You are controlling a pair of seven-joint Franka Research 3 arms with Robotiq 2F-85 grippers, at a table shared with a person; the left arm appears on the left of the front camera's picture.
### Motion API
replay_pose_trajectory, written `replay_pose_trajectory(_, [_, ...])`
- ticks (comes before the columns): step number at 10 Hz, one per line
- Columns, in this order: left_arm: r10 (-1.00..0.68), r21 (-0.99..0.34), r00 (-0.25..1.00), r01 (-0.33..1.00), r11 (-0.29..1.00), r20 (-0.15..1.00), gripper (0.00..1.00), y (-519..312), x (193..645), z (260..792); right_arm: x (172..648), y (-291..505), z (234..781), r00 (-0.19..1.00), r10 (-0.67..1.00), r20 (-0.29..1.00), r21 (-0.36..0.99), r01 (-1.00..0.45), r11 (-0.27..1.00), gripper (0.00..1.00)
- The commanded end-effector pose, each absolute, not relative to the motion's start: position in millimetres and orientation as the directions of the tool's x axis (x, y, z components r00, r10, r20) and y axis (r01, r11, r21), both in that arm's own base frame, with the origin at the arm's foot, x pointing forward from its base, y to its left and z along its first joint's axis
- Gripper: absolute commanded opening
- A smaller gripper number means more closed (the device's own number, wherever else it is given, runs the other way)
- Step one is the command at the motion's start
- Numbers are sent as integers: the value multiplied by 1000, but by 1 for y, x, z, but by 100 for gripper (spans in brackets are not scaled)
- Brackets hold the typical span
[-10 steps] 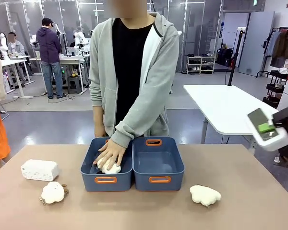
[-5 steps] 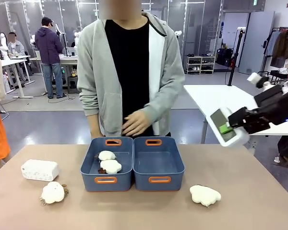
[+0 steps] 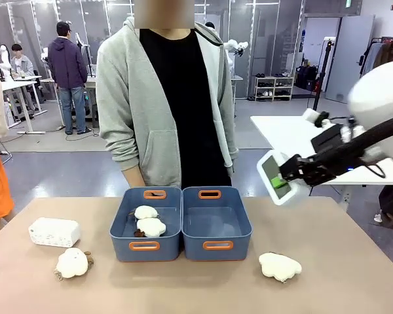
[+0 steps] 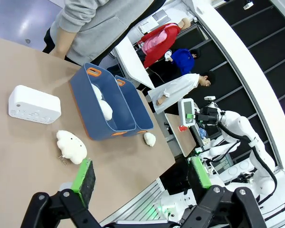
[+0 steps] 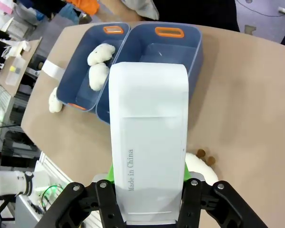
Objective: Sort the digital clocks into the basket.
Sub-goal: Pick up the Digital clock from the table and place it into the empty Plastic storage basket.
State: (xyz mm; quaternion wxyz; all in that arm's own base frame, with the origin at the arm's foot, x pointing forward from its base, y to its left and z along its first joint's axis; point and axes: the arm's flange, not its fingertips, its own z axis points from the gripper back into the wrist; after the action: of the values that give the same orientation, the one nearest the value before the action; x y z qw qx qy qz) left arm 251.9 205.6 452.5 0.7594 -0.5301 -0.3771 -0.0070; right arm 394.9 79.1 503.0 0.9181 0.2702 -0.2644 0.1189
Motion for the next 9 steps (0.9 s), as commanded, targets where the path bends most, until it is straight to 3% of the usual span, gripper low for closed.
replay_pose_trajectory(1, [397,-796,702,431,425,592,100,207,254,455,430,137,496,842,6,539,394,-258,882,0])
replay_pose_trajectory(6, [397,-796,702,431,425,592,100,207,254,455,494,249,438,842,55,537,216,-200,956,0])
replay_pose_trajectory(9, [397,-796,702,431,425,592,100,207,254,455,519,258,399,863,52,502,141,-140,980,0])
